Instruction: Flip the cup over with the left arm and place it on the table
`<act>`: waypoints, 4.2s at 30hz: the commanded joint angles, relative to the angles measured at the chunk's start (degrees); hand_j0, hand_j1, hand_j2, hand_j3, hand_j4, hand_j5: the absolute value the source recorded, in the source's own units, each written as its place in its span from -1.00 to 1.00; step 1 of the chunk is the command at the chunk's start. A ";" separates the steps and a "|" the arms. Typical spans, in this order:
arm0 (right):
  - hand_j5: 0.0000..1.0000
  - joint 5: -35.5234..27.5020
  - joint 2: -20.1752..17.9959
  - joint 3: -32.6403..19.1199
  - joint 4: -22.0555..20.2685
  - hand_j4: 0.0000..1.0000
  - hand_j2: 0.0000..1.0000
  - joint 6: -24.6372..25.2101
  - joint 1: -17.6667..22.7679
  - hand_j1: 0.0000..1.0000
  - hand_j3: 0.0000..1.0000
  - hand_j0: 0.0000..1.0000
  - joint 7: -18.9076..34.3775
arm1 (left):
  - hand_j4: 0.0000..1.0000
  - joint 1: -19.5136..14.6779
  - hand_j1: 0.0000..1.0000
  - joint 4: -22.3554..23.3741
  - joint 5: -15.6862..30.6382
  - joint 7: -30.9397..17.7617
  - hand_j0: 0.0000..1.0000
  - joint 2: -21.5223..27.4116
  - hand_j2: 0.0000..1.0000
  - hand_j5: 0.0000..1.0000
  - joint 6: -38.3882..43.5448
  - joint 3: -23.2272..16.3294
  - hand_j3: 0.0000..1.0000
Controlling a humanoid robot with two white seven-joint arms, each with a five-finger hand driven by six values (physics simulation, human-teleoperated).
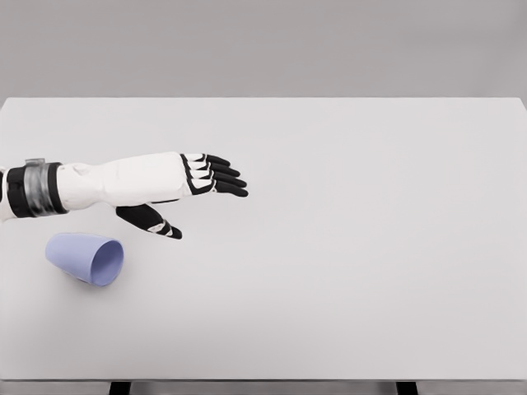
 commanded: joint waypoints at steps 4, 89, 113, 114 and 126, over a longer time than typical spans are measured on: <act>1.00 0.01 0.00 -0.07 0.28 1.00 1.00 0.10 0.53 1.00 1.00 1.00 -0.04 | 1.00 0.70 1.00 0.94 0.18 -0.02 1.00 1.42 1.00 1.00 0.15 3.16 1.00; 1.00 0.01 0.00 0.11 0.19 1.00 1.00 0.10 0.53 1.00 1.00 1.00 -0.04 | 0.98 28.21 0.98 3.76 6.24 26.10 0.98 24.98 0.98 0.98 10.72 0.18 0.98; 1.00 0.01 0.00 0.11 0.19 1.00 1.00 0.10 0.53 1.00 1.00 1.00 -0.04 | 0.78 28.13 0.78 3.76 5.98 25.84 0.78 24.19 0.78 0.78 10.72 -0.70 0.78; 1.00 0.01 0.00 0.11 0.19 1.00 1.00 0.10 0.53 1.00 1.00 1.00 -0.04 | 0.78 28.13 0.78 3.76 5.37 25.84 0.78 24.19 0.78 0.78 10.72 -0.70 0.78; 1.00 0.01 0.00 0.11 0.19 1.00 1.00 0.10 0.53 1.00 1.00 1.00 -0.04 | 0.08 28.13 0.08 3.67 4.75 26.02 0.08 24.19 0.08 0.08 10.63 -0.70 0.08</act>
